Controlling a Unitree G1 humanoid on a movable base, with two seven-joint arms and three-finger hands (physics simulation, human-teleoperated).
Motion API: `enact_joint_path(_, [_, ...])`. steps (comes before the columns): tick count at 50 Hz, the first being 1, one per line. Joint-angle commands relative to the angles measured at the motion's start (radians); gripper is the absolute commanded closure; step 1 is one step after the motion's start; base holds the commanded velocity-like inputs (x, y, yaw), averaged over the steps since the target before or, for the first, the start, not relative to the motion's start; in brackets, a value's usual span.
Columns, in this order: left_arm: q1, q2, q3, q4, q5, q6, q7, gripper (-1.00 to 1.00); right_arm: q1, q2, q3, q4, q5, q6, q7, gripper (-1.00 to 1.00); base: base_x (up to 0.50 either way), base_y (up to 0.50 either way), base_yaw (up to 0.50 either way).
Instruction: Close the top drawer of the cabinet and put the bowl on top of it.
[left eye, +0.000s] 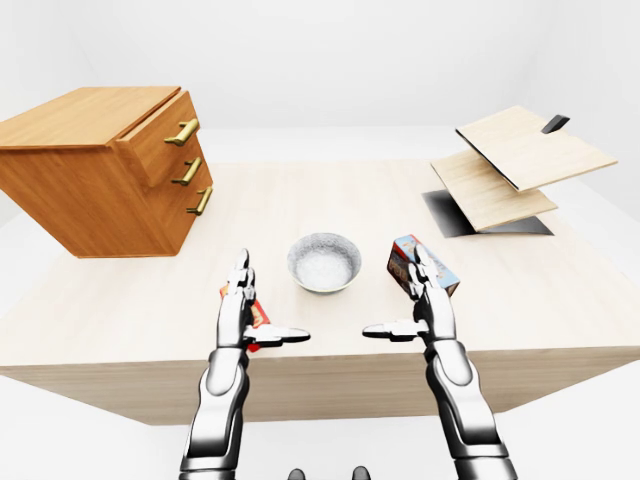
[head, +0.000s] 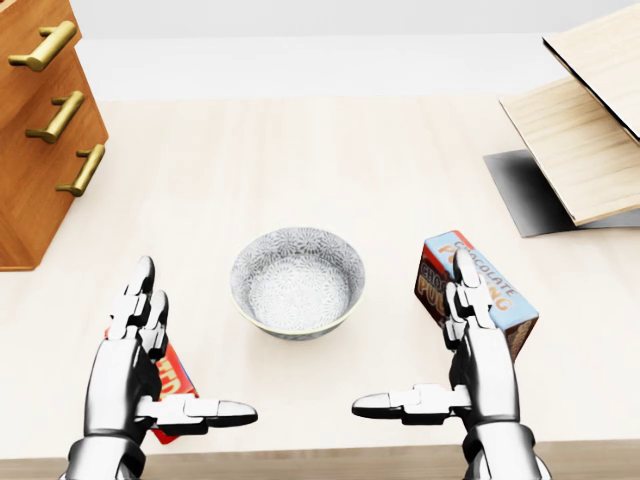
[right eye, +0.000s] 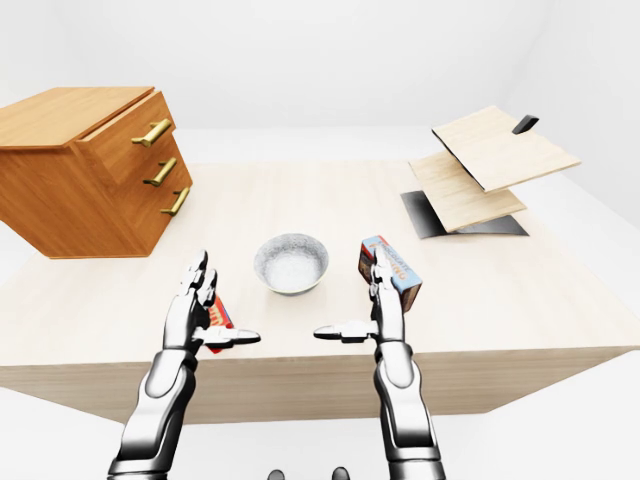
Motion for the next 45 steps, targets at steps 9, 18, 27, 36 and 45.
enact_joint_path(9, [0.06, 0.006, 0.014, -0.136, -0.007, 0.048, -0.036, -1.0, 0.043, -0.001, 0.002, -0.093, -0.024, 0.039, -0.013, -1.0, 0.0, 0.0, 0.0])
enact_joint_path(18, [0.146, -0.001, -0.003, -0.297, 0.004, 0.074, -0.038, -1.0, 0.17, 0.003, 0.03, -0.334, -0.025, 0.074, 0.01, -1.0, 0.0, 0.0, 0.0])
enact_joint_path(27, [0.229, -0.004, -0.007, -0.451, -0.005, 0.074, -0.052, -1.0, 0.281, 0.002, 0.051, -0.513, -0.017, 0.074, 0.017, -1.0, 0.0, 0.0, 0.0])
enact_joint_path(36, [0.281, -0.01, -0.004, -0.545, -0.021, 0.074, -0.064, -1.0, 0.356, -0.006, 0.078, -0.599, -0.015, 0.059, 0.022, -1.0, 0.0, 0.0, 0.0])
enact_joint_path(45, [0.294, -0.011, -0.003, -0.565, -0.028, 0.074, -0.069, -1.0, 0.368, -0.011, 0.084, -0.612, -0.01, 0.052, 0.019, -1.0, 0.0, 0.0, 0.0])
